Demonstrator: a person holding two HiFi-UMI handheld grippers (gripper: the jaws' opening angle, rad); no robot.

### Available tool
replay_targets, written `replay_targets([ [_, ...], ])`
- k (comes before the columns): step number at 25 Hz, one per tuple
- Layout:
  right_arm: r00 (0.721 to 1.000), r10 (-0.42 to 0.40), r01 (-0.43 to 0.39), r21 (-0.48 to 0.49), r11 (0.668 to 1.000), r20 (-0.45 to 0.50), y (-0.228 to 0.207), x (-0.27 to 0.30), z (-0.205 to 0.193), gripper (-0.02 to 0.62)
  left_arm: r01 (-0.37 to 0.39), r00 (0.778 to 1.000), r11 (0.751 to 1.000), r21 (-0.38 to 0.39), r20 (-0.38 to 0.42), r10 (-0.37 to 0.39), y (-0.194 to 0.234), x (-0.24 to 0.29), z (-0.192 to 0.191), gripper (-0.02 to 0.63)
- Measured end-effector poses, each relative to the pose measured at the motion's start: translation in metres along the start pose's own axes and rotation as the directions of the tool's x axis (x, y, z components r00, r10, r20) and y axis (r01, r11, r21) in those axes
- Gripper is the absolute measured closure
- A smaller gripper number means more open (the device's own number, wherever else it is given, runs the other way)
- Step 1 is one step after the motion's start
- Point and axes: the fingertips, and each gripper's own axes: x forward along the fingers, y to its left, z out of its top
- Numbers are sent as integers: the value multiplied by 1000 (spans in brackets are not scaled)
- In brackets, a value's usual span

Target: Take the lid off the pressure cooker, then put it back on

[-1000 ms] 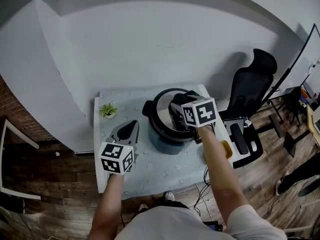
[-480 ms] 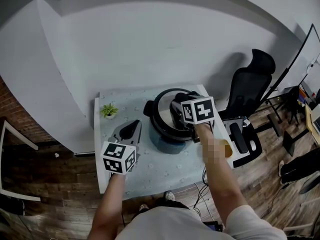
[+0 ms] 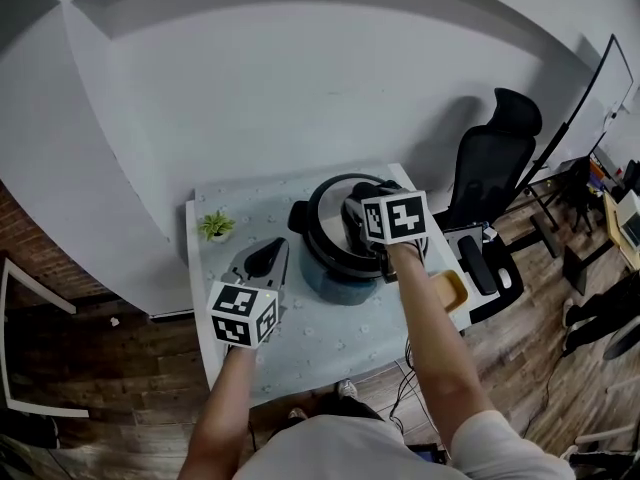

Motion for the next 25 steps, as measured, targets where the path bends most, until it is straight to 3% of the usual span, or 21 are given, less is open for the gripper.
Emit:
replay_targets([
  [7, 1000, -30, 31, 22, 999, -2, -1, 0, -1, 321, 57, 998, 998, 1, -15, -57, -3, 5, -4, 592],
  [13, 999, 33, -33, -26, 999, 7, 2, 0, 1, 321, 75, 997, 997, -2, -17, -75, -5, 12, -6, 592],
  [25, 989, 149, -148, -107, 983, 1, 10, 1, -1, 321, 34, 999, 999, 10, -12, -34, -9, 28, 1, 592],
])
